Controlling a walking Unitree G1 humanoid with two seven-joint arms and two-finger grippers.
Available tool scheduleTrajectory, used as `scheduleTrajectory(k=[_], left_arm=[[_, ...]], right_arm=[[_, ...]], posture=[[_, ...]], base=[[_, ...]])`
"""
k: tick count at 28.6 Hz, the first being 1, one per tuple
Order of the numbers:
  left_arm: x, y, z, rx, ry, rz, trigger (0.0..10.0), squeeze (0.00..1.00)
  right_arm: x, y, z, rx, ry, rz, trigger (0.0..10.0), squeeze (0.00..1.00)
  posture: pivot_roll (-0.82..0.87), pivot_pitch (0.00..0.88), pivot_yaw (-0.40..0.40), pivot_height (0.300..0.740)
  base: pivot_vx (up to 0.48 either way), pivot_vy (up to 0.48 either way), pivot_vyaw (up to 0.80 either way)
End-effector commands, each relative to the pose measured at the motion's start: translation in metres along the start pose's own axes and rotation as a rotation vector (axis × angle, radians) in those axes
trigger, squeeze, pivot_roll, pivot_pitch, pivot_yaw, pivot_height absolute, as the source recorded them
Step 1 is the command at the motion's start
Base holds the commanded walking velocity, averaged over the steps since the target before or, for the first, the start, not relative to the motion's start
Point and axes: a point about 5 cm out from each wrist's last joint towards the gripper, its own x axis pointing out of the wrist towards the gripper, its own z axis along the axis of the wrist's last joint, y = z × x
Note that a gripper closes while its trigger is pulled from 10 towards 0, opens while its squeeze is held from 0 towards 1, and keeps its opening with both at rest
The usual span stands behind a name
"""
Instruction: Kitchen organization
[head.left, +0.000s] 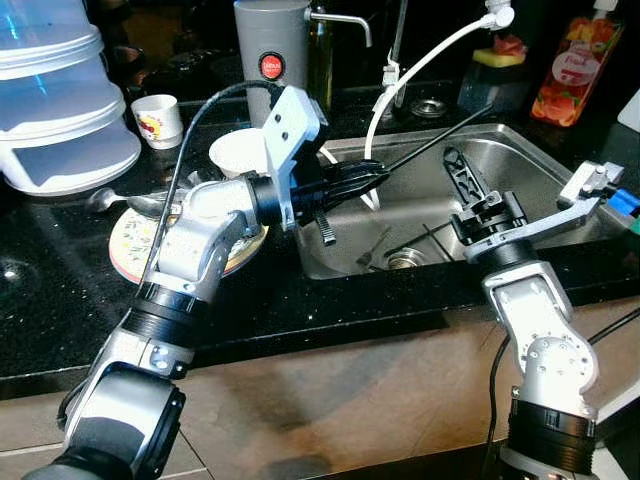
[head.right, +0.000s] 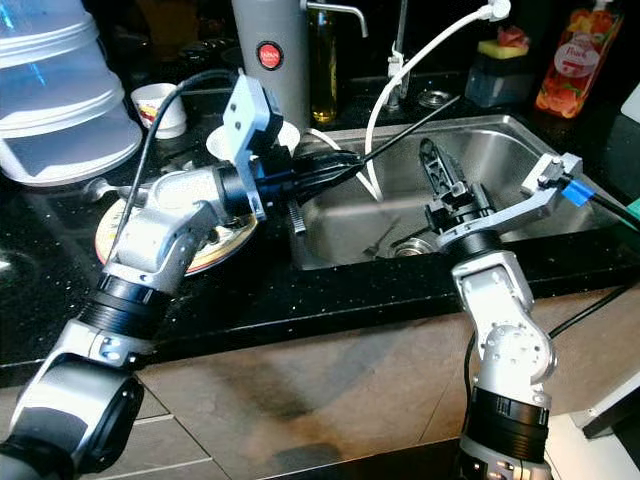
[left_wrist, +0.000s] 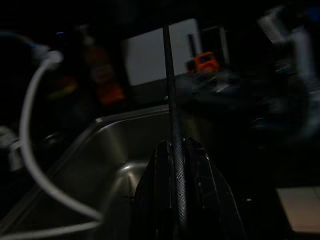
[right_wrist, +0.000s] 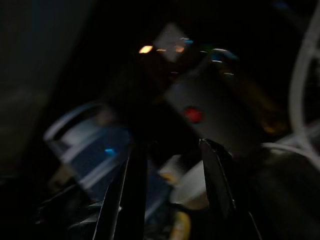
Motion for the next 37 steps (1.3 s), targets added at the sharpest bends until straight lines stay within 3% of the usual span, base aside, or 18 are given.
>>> scheduleTrajectory(k=[1, 11, 18, 33, 34, 35, 37], left_arm=[[-0.003, 0.001, -0.003, -0.007, 0.006, 0.047, 10.0, 0.0], [-0.008, -0.008, 0.0, -0.074, -0.051, 0.118, 10.0, 0.0], [-0.002, -0.025, 0.002, -0.103, -0.077, 0.093, 10.0, 0.0], [-0.005, -0.039, 0.001, -0.128, -0.052, 0.077, 10.0, 0.0], [-0.005, -0.039, 0.0, -0.129, -0.05, 0.078, 10.0, 0.0], [-0.004, -0.039, -0.001, -0.131, -0.048, 0.081, 10.0, 0.0], [-0.004, -0.039, -0.001, -0.131, -0.047, 0.088, 10.0, 0.0]], right_arm=[[0.003, 0.013, 0.002, 0.016, 0.004, 0.083, 10.0, 0.0], [0.004, 0.029, -0.007, 0.053, 0.061, 0.181, 10.0, 0.0], [0.005, 0.027, -0.013, 0.094, 0.079, 0.178, 10.0, 0.0], [0.012, 0.017, -0.013, 0.09, 0.084, 0.137, 10.0, 0.0], [0.013, 0.016, -0.013, 0.09, 0.083, 0.133, 0.6, 0.0], [0.013, 0.016, -0.013, 0.09, 0.083, 0.134, 0.0, 0.0], [0.013, 0.017, -0.013, 0.086, 0.085, 0.138, 0.0, 0.0]], posture=[[-0.02, 0.0, -0.001, 0.74], [-0.01, 0.0, -0.022, 0.74], [0.03, 0.0, -0.05, 0.74], [0.05, 0.0, -0.065, 0.74], [0.04, 0.0, -0.065, 0.74], [0.04, 0.0, -0.067, 0.74], [0.04, 0.0, -0.067, 0.74]], base=[[0.0, 0.0, 0.0], [0.0, 0.0, 0.0], [0.0, 0.0, 0.0], [0.0, 0.0, 0.0], [0.0, 0.0, 0.0], [0.0, 0.0, 0.0], [0.0, 0.0, 0.0]])
